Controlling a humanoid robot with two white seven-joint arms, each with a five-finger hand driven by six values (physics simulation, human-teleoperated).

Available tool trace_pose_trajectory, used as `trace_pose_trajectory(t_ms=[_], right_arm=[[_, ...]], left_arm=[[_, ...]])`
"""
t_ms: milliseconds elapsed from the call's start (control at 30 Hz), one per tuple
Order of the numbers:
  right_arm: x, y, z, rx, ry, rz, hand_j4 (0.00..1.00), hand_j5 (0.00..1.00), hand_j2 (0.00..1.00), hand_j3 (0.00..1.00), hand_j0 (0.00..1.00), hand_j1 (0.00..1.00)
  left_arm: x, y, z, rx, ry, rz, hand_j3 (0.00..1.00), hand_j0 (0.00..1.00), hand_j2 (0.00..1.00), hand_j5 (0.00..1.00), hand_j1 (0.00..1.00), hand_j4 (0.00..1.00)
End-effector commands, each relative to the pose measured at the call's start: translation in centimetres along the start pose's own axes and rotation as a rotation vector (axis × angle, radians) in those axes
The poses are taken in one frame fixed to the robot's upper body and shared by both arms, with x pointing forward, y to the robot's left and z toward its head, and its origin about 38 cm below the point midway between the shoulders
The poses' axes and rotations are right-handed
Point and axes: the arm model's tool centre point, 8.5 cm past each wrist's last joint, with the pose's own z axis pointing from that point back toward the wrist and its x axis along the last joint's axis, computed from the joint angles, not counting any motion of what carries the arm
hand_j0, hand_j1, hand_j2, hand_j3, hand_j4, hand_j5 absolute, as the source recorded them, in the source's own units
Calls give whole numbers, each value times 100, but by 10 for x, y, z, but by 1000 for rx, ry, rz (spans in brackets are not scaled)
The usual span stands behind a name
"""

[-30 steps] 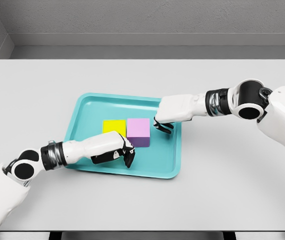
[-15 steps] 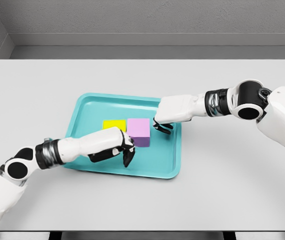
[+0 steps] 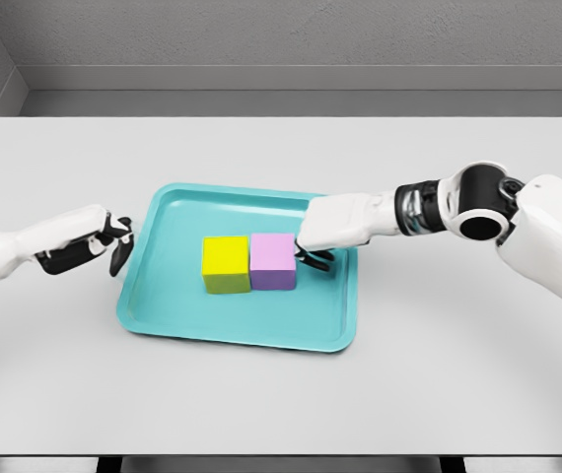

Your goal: Push two cubes

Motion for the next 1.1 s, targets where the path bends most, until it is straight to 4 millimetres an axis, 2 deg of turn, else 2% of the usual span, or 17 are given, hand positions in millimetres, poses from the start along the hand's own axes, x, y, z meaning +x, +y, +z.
trace_pose_trajectory(t_ms=[0, 467, 733, 933, 1067], right_arm=[[1, -1, -2, -5, -4, -3, 12, 12, 12, 12, 12, 12], [4, -6, -3, -13, -14, 8, 12, 12, 12, 12, 12, 12], [-3, -7, 8, -22, 16, 7, 12, 12, 12, 12, 12, 12], [-12, 2, 18, 0, 48, -11, 12, 12, 12, 12, 12, 12], [-24, 20, 15, 39, 75, -57, 11, 11, 11, 11, 11, 11]], left_arm=[[-4, 2, 4, 10, 14, 9, 0, 0, 0, 0, 0, 0], [-4, 0, 2, 11, 9, 15, 0, 0, 0, 0, 0, 0], [0, 1, 3, 5, 3, 8, 0, 0, 0, 0, 0, 0], [0, 1, 3, 7, 3, 6, 0, 0, 0, 0, 0, 0], [-1, 3, 3, 12, 5, 4, 0, 0, 0, 0, 0, 0]])
